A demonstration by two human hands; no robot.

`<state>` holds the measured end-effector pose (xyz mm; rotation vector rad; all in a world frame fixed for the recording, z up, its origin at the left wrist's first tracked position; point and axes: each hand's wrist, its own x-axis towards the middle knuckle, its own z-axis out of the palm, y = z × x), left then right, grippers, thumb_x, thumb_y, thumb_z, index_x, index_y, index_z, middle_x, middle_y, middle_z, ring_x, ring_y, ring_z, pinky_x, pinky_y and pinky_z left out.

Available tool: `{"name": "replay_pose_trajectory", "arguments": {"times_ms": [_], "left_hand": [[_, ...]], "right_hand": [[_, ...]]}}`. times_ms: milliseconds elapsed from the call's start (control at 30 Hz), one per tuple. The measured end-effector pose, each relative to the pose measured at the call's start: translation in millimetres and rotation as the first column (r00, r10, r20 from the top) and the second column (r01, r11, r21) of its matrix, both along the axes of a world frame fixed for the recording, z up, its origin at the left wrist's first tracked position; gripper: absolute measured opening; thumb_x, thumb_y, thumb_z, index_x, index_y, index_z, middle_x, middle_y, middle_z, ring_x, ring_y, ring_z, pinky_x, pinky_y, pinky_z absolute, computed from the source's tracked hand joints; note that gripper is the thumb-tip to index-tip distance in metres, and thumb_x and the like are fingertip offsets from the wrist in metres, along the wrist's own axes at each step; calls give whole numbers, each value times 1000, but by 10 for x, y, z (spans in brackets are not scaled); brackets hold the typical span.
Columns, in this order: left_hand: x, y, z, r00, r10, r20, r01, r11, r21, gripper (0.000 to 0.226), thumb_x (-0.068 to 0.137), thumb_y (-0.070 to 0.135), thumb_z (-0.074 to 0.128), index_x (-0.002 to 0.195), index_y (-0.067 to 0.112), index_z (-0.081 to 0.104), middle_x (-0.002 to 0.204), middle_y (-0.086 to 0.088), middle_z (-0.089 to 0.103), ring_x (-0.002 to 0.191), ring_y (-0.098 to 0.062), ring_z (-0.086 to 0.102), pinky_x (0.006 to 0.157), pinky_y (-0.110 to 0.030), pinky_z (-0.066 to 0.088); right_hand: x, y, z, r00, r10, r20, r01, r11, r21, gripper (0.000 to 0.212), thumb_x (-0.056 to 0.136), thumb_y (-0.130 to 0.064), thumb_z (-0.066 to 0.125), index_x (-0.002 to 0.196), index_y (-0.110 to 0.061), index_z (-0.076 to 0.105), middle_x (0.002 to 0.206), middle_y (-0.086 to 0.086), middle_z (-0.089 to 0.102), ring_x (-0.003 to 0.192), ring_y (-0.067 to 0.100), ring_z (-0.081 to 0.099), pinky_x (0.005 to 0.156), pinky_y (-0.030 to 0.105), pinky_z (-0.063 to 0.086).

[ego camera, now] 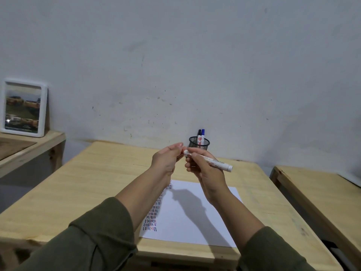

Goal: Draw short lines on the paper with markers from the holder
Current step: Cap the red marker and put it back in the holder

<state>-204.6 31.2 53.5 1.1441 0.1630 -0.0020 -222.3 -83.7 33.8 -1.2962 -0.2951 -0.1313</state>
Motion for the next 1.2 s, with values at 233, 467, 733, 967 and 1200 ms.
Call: {"name": "replay_pose_trajectory", "arguments": {"times_ms": [233, 467, 733, 967, 1200], "left_hand": [[276, 29, 136, 999, -37, -7, 37, 998, 50, 9, 98, 21, 46, 91, 25, 53, 86, 16, 66, 75, 6, 60, 59, -21, 31], [747, -128, 347, 990, -114, 88, 95, 976, 197, 27, 94, 25, 53, 119, 16, 52, 95, 9, 70, 85, -1, 63, 87, -27, 37], [1575, -284, 245, 985, -98, 143, -3, 815, 580, 34, 86, 31, 64, 119, 25, 61, 118, 0, 68, 111, -16, 60, 88, -24, 40], [1940, -318, -173, 982, -169, 85, 22, 549, 835, 53, 84, 35, 65, 135, 23, 52, 139, 0, 54, 131, -20, 46, 110, -35, 36], [2063, -330, -347, 978, -177, 115, -15, 482, 876, 51, 84, 39, 64, 133, 27, 55, 140, -3, 54, 135, -22, 42, 109, -32, 33]], "right_hand": [[124, -337, 145, 945, 315, -84, -315, 949, 11, 67, 68, -34, 64, 129, -9, 54, 114, 11, 66, 95, 21, 64, 80, 29, 50], [530, -500, 369, 971, 221, -96, -230, 968, -99, 35, 91, -26, 53, 120, -8, 62, 106, 12, 69, 87, 22, 65, 77, 30, 50], [1342, -689, 502, 983, -170, 67, 183, 924, -336, 31, 86, -7, 63, 110, -24, 51, 81, 11, 70, 65, 4, 60, 62, 18, 44], [2091, -780, 465, 912, -314, 263, 408, 752, -518, 69, 88, -15, 60, 136, -53, 30, 82, 7, 57, 79, 15, 58, 75, 27, 50], [2393, -695, 212, 888, -347, 301, 459, 655, -600, 60, 84, -17, 64, 131, -41, 37, 87, 8, 66, 83, 15, 63, 60, 10, 40]]}}
